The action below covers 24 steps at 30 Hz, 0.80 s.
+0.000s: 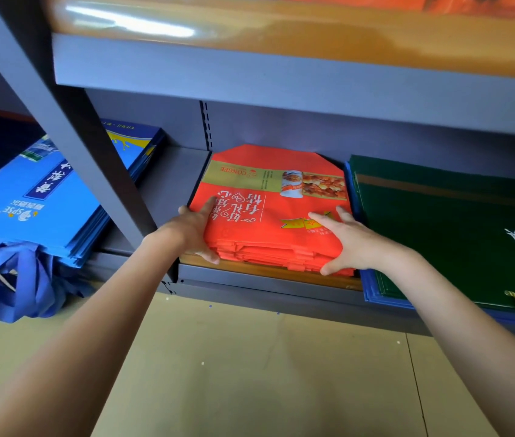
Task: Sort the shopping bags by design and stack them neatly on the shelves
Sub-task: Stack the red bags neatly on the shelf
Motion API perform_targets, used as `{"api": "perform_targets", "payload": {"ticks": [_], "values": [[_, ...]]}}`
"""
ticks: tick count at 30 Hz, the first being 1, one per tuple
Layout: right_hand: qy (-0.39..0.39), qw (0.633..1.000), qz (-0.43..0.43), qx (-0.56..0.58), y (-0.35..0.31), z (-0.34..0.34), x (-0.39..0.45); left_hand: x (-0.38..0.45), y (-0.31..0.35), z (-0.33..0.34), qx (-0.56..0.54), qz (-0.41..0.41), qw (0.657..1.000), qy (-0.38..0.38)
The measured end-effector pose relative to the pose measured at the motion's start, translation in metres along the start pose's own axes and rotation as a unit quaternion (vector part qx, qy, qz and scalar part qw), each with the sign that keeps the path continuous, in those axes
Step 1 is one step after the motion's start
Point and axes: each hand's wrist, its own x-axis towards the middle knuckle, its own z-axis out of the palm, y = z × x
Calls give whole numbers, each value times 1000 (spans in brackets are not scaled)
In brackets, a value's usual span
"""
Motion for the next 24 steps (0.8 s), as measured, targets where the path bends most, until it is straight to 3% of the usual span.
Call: {"api": "perform_targets", "payload": {"ticks": [9,14,18,24], "values": [[15,999,15,-25,-4,7,-3,-3,3,-4,28,-5,1000,-11],[-16,996,24,-80,-8,-10,-13,-14,22,-2,115,-4,993,-3],[-25,995,0,-100,-2,-39,-28,-20,46,1,132,84,987,36],[-13,998,32,-53,21,-46,-41,-20,87,12,119,223,965,65]]}}
